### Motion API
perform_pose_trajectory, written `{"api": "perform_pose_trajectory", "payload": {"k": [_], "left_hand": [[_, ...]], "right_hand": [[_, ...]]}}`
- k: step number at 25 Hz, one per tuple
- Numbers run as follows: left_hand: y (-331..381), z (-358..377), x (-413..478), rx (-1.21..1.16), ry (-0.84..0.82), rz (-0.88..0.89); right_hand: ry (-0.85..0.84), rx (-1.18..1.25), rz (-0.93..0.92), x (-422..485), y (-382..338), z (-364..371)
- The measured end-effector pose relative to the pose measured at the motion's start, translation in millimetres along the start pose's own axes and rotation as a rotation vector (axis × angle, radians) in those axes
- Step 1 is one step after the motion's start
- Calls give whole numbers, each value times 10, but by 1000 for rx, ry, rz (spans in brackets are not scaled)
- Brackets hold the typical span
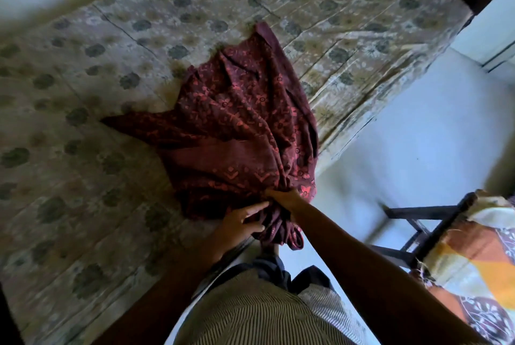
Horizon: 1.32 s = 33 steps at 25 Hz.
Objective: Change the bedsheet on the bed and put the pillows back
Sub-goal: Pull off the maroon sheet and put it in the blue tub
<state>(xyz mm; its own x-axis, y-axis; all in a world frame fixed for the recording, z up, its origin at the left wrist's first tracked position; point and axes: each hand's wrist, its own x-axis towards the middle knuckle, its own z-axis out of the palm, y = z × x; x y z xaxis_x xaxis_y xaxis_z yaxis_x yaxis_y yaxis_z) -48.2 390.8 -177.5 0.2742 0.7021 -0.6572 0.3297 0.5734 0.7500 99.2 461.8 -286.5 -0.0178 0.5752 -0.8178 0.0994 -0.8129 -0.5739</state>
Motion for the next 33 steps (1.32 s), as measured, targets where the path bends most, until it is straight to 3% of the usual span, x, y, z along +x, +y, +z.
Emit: {"api": "perform_pose_trajectory", "payload": {"k": [2, 4, 6, 11, 15, 19, 26, 33], "left_hand": [[-59, -168, 6, -117, 192, -8], [-47, -356, 50, 25, 534, 13], [55, -493, 123, 184, 624, 54], [421, -186, 136, 363, 289, 56], [478, 577, -282, 213, -118, 126], [529, 1385, -848, 19, -543, -103], [524, 2334, -1310, 274, -1064, -391], [-74, 2880, -1439, 736, -1445, -469]], "right_hand": [[33, -109, -25, -89, 12, 19], [106, -234, -72, -448, -134, 5], [154, -277, -140, -643, -91, -94], [274, -101, -346, -1538, 334, -466], [420, 236, -429, -2538, 898, -674], [596, 500, -483, -3378, 1450, -743], [1077, 949, -420, -4229, 2263, -460], [1425, 1314, -271, -4566, 2669, 355]]}}
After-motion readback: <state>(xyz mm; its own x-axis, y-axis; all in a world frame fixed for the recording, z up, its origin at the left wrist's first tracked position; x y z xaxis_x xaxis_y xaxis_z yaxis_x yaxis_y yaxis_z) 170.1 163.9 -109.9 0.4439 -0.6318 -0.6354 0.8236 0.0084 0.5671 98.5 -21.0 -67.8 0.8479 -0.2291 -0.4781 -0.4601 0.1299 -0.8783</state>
